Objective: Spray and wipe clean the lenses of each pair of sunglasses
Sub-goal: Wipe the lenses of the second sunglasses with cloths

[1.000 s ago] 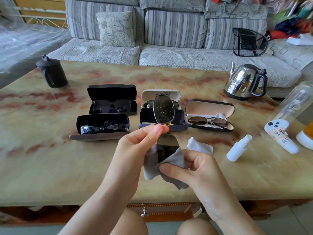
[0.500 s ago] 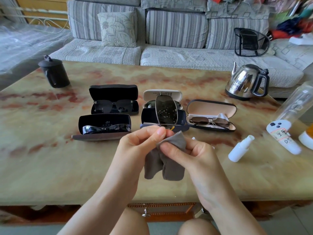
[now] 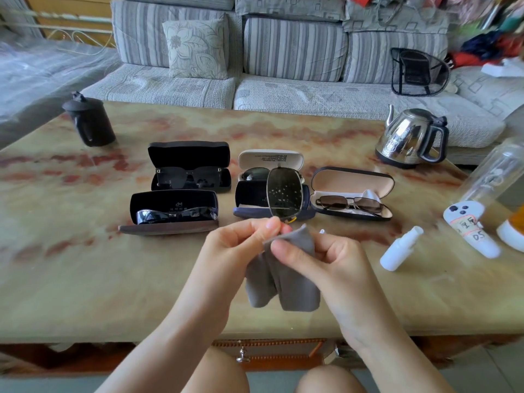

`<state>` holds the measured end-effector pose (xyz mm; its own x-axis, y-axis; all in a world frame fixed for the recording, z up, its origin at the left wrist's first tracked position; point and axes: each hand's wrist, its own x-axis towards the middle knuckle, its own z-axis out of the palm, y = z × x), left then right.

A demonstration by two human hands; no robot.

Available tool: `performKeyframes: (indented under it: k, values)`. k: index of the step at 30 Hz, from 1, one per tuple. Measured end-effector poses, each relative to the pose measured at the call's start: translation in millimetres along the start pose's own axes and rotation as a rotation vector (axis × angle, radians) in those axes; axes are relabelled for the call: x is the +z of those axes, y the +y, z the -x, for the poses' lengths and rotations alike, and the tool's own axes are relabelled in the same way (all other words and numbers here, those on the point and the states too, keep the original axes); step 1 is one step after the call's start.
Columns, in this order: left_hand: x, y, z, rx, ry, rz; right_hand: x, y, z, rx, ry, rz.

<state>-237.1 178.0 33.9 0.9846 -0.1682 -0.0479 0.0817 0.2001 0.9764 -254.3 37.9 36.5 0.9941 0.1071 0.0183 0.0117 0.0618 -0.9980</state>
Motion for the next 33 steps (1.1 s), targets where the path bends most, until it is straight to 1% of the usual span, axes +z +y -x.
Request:
performKeyframes:
  k: [2, 7, 9, 12, 18, 20, 23, 25, 33]
  values:
    - [0, -1, -1, 0.020, 0.002, -0.024, 0, -3, -4, -0.050, 0.011, 0.017]
    - [1, -2, 0, 0.118, 0.039, -0.015, -3, 4, -5, -0.101, 0.034, 0.091]
    - [4, -4, 1, 0.139, 0.063, 0.016, -4, 8, -4, -0.091, 0.035, 0.102]
    - [6, -7, 1, 0.136, 0.115, 0.073, -5, 11, -2, -0.046, -0.009, 0.097]
    - [5, -4, 2, 0.085, 0.180, 0.052, -12, 15, 9, 0.020, -0.121, 0.090]
    - [3, -4, 2, 0.081, 0.165, 0.046, -13, 16, 12, 0.009, -0.167, 0.117]
    - [2, -2, 2, 0.081, 0.150, 0.063, -16, 14, 15, 0.044, -0.196, 0.091]
    - [2, -2, 1, 0.073, 0.147, 0.066, -17, 13, 15, 0.048, -0.221, 0.127]
    - [4, -3, 3, 0.075, 0.087, -0.013, -18, 16, 15, 0.090, -0.131, 0.167]
